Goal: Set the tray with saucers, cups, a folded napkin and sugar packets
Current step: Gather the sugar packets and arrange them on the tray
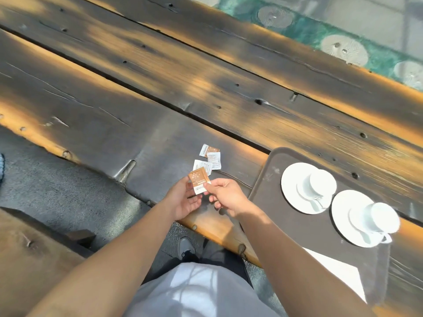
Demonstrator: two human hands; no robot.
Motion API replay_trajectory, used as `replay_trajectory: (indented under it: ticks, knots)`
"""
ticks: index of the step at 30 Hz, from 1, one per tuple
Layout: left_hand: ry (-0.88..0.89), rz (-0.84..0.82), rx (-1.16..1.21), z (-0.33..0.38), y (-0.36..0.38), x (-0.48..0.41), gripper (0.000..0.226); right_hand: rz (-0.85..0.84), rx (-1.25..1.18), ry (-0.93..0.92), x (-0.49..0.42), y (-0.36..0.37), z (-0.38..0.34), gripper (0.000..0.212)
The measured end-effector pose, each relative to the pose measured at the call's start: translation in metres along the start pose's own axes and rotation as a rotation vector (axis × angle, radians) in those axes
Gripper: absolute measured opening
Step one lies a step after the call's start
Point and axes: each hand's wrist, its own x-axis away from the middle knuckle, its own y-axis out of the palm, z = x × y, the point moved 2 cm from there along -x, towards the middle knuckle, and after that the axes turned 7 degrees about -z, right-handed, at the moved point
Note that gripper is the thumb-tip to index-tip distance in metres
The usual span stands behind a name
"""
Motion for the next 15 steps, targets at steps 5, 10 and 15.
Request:
replay_trajectory:
  ticks: [5,10,15]
  knots:
    - [-0.017,-0.125,0.215,0.001,0.008,0.000,0.062,0.053,0.118,-0.024,0.006,0.014,0.013,0.024]
    - [-0.029,-0.176,0.209,-0.002,0.006,0.000,0.066,0.102,0.251,-0.007,0.004,0.018,0.020,0.031]
    - [-0.031,-0.211,0.194,0.001,0.004,0.003,0.057,0.059,0.217,0.064,0.003,0.013,0.021,0.038]
